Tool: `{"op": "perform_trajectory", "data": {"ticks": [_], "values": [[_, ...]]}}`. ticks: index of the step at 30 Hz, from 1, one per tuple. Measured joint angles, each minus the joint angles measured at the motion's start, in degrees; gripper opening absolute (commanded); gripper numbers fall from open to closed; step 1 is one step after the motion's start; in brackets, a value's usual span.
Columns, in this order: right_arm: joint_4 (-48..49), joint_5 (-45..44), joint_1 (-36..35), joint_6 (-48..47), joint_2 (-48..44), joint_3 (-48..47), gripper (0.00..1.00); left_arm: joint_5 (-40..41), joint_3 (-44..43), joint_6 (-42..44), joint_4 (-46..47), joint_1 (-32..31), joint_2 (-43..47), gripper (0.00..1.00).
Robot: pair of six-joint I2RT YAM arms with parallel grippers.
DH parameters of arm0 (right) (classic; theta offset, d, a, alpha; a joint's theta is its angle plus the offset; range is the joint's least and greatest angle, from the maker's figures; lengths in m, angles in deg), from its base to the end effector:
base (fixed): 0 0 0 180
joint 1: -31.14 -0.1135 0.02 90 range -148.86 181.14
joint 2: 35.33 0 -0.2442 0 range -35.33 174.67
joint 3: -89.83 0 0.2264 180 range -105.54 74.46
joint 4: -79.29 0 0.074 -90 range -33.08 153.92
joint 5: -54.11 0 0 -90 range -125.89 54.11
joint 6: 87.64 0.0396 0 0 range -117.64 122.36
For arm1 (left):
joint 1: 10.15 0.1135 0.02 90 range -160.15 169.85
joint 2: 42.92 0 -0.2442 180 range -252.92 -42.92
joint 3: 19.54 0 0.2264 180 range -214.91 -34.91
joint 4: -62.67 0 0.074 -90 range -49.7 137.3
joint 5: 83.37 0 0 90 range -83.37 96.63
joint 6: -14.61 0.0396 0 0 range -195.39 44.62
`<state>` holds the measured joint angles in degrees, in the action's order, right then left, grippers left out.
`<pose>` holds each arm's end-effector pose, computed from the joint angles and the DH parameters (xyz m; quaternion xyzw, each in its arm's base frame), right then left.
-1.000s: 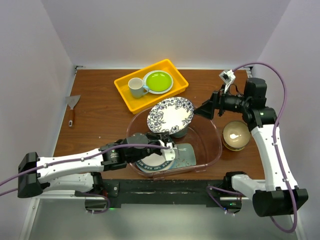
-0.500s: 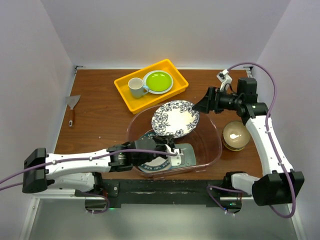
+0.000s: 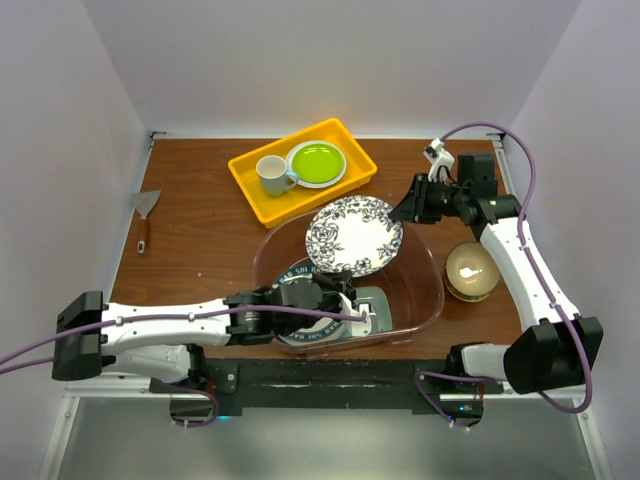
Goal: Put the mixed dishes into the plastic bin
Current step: Pick up the plate at the center of the board.
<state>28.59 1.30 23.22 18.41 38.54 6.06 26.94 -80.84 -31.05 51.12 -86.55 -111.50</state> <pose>0.2494 0.0589 0.3180 -0.0713 0.8690 0.3655 0.3257 0.0746 -0.2500 0.2763 0.6451 0.4850 -0.0204 0.5901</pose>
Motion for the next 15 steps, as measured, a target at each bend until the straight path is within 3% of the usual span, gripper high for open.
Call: {"op": "perform_trajectory", "data": {"ticks": [5,10,13,14,15], "values": [[0.28,-0.63,0.11,0.92,0.07,-0.26,0.01,0.5,-0.35,0.52,-0.04,-0.26,-0.13,0.0],[0.42,-0.48,0.11,2.03,1.07,-0.48,0.0,0.5,-0.59,1.55,-0.02,-0.61,-0.94,0.0],[0.68,-0.2,0.11,2.36,1.6,-0.48,0.2,0.55,-0.68,1.77,-0.02,-0.61,-0.96,0.0],[0.76,-0.13,0.11,2.51,1.62,-0.48,0.34,0.59,-0.7,1.75,-0.02,-0.61,-0.98,0.0],[1.01,0.2,0.11,2.38,1.6,-0.48,0.37,0.83,-0.74,1.75,0.07,-0.61,-0.98,0.0]]}}
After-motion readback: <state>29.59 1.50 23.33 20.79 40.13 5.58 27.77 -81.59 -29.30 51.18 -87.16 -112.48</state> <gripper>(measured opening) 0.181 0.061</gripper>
